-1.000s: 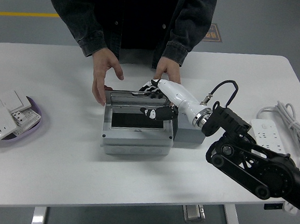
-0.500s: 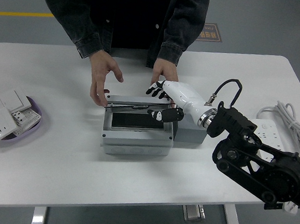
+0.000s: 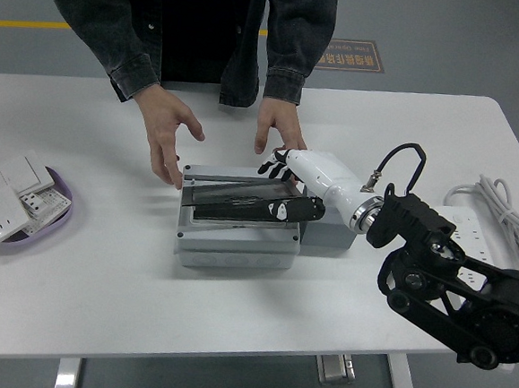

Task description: Pick up the cylinder from the cube,place it in the box,flap close box

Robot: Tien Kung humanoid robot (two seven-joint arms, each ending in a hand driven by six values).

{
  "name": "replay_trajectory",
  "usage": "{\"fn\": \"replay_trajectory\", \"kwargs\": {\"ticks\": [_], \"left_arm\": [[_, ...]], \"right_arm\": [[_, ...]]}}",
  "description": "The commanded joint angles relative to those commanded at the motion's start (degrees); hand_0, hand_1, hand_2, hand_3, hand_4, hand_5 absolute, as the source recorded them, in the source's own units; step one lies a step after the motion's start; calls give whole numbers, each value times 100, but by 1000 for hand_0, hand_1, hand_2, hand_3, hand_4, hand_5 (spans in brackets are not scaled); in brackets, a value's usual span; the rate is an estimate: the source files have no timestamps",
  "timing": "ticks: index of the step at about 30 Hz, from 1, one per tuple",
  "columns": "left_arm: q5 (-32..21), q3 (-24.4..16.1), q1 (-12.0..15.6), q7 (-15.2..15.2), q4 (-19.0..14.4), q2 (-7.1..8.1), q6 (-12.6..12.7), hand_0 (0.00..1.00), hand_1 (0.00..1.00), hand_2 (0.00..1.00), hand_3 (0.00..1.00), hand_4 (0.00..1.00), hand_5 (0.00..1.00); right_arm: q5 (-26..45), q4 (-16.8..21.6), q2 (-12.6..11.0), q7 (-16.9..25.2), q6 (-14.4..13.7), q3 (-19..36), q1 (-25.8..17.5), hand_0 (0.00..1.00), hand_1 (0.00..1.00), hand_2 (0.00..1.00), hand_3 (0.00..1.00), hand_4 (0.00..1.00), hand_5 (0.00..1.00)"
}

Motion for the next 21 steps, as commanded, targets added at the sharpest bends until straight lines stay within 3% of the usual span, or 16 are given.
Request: {"fn": "replay_trajectory", "kwargs": {"ticks": [11,12,13,17,21], "left_arm": [[33,-12,-1,5,0,15,-3,638,664,576,639,731,275],[38,-14,-3,4,0,17,-3,638,664,576,638,732,276],[44,-17,-6,4,0,18,-4,638,664,576,638,732,276],[47,-14,-8,4,0,18,-5,638,664,576,638,732,276],[62,-26,4,11,0,16,-6,638,664,576,638,732,276]], "right_arm": [[922,-34,-138,230,-94,-118,-109,535,581,627,685,648,208],[1020,-59,-152,272,-101,-113,-111,533,597,635,697,463,149],[1129,-84,-165,320,-116,-101,-113,533,597,635,697,463,149],[1390,-119,-216,521,-267,173,-139,533,597,635,697,463,149],[1086,-3,-265,576,-420,699,-251,532,597,636,698,454,166]]}}
